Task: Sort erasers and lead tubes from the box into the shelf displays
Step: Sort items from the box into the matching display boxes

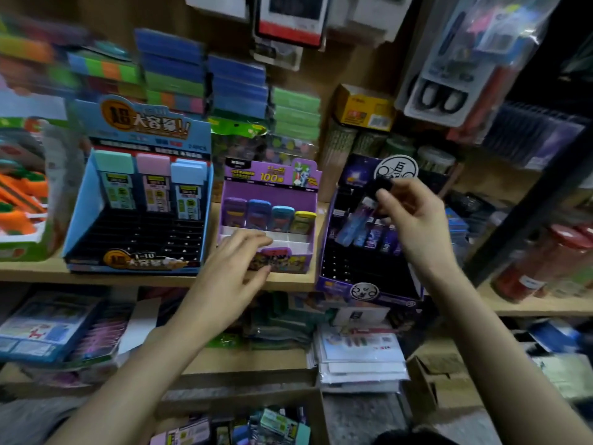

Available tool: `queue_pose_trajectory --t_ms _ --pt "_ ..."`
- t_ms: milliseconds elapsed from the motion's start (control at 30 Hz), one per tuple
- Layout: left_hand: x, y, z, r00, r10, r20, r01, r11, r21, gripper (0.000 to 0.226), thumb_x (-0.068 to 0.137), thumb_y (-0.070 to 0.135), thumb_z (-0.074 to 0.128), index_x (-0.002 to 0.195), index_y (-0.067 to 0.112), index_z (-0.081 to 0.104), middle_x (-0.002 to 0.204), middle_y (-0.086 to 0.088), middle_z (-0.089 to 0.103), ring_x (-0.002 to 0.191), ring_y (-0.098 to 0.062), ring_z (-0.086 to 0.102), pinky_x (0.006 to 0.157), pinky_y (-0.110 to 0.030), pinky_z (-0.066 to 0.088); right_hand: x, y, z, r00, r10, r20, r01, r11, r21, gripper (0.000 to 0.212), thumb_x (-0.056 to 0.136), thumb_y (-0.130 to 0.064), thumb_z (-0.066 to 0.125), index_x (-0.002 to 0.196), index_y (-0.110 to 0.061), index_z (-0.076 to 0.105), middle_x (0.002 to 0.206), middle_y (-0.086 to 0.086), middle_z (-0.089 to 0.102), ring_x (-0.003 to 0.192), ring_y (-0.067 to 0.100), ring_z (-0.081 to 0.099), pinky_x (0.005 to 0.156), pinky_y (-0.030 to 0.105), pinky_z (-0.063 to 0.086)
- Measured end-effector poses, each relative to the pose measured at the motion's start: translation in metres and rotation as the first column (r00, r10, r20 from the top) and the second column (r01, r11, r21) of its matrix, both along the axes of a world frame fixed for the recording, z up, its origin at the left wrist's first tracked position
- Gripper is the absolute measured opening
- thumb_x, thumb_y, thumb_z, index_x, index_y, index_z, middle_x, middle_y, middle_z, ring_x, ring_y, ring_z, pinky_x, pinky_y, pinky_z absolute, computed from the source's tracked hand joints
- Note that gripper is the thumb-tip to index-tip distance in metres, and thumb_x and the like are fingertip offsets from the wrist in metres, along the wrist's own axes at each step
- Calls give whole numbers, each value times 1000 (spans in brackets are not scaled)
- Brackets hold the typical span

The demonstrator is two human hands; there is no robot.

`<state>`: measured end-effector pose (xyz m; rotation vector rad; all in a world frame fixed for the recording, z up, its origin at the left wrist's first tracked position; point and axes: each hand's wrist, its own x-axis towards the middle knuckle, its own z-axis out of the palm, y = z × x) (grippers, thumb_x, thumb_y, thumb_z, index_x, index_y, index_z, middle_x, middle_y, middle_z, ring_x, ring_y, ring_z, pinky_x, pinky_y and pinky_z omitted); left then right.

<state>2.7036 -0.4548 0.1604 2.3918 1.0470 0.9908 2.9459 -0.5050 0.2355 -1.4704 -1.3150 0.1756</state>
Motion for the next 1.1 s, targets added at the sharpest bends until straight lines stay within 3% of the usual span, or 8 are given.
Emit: queue_pose_trajectory --t_ms 133,300,400,600,733,833,967,1100 --pt "8 8 -9 997 45 -55 -45 999 4 42 91 12 56 132 11 50 138 -1 45 134 -19 36 112 -33 26 25 17 -11 993 -73 91 73 997 2 5 91 -18 61 94 -19 58 84 -1 63 84 23 63 80 51 51" --pt "10 9 -20 976 52 -210 -48 999 25 46 92 17 55 137 14 45 138 -2 46 133 -20 36 111 -35 26 16 35 -30 992 5 125 0 999 -44 13 89 -16 63 100 -22 61 87 -11 62 88 15 62 82 45 54" --pt "9 8 -23 964 57 -260 -49 998 34 50 93 21 53 141 17 39 140 0 44 132 -18 36 112 -36 25 14 39 -35 985 36 170 -23 996 -82 16 89 -17 62 105 -15 64 93 -4 65 91 13 62 85 43 53" --pt "7 9 -25 969 42 -244 -36 999 30 49 93 21 53 140 18 39 139 0 44 135 -18 32 113 -37 24 16 44 -36 986 35 160 -8 986 -166 16 90 -19 61 104 -13 65 92 2 67 91 20 64 86 44 51" --pt "6 7 -24 986 46 -161 -38 998 53 43 92 17 54 135 15 46 137 0 45 138 -18 28 112 -36 23 11 52 -44 984 -69 163 97 981 -166 19 90 -23 62 101 -8 68 90 6 70 87 19 65 84 37 52" --pt "2 2 -21 993 30 -115 -19 996 90 37 90 11 57 127 12 53 130 -2 51 134 -20 35 110 -37 27 8 57 -47 965 -138 223 176 971 -160 24 90 -25 61 99 -5 70 88 9 71 84 19 65 77 31 50" --pt "-10 -13 -18 988 -30 -153 49 992 120 34 91 12 56 125 13 55 125 1 52 128 -16 40 108 -36 32 5 50 -46 934 -148 326 230 946 -228 32 90 -32 60 87 -2 70 82 12 70 79 25 65 68 34 50" --pt "-25 -33 -27 978 -124 -169 124 992 -11 33 96 23 48 128 23 49 118 16 47 107 -1 48 85 -17 39 -5 17 -44 865 -145 480 271 941 -202 31 91 -35 59 90 -5 67 84 11 69 82 26 64 65 32 46"
